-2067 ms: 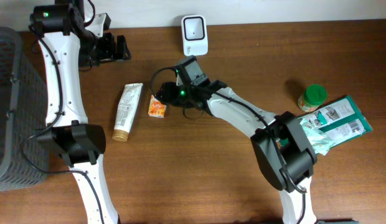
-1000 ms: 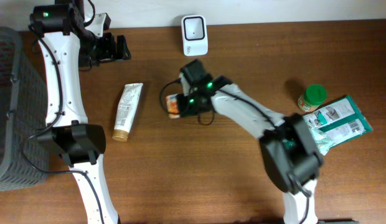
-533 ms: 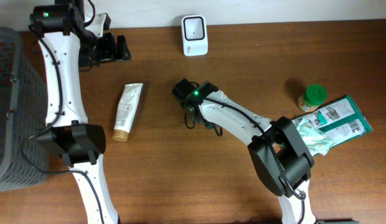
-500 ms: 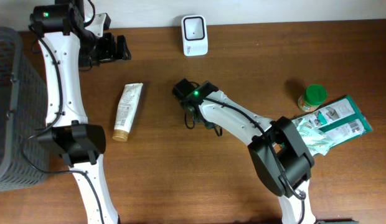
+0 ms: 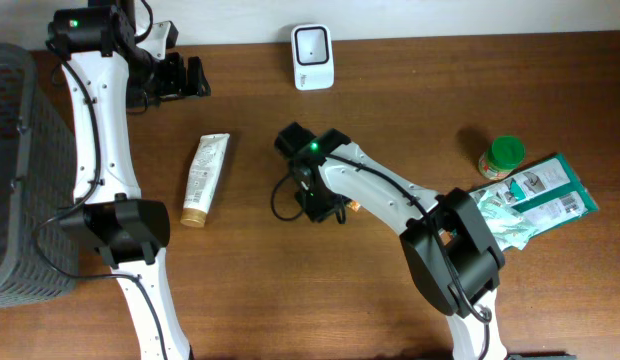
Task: Scan the item barcode
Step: 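Lift the Kleenex pack and turn it with the right gripper, then hold the Kleenex pack in front of the white scanner, then carry the Kleenex pack right and place it by the pouch, then reach the right gripper to the white tube and grasp it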
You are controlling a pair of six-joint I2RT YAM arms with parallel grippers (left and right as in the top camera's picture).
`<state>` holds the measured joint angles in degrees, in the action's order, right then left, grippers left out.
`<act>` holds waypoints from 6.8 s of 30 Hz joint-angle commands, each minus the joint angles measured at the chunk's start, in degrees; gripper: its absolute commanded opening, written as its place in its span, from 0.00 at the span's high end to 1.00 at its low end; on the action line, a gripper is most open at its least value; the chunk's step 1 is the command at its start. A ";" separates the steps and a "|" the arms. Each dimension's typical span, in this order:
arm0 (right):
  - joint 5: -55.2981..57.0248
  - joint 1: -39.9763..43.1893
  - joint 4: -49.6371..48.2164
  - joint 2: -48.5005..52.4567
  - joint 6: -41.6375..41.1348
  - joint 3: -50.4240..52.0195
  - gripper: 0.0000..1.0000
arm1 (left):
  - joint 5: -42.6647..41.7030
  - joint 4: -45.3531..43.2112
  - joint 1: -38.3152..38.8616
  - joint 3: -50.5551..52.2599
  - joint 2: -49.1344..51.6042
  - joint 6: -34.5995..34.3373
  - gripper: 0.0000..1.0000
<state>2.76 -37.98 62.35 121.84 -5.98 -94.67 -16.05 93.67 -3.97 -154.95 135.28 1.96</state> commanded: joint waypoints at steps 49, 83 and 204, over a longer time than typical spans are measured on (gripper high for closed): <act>-91.71 34.36 3.82 -3.80 15.56 -2.54 0.96 | -0.66 0.04 0.17 -0.76 -1.25 0.28 0.01; 8.33 23.56 6.12 -3.52 3.54 -28.65 0.96 | -0.66 0.07 0.17 -0.76 -1.25 0.28 0.01; -29.46 -2.08 -50.42 11.69 -47.21 -5.84 0.25 | 16.94 -2.56 -4.61 -0.76 -1.25 0.22 0.12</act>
<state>-27.94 -37.85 14.33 130.45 -45.47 -99.94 0.03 91.05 -8.58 -155.04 135.28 1.96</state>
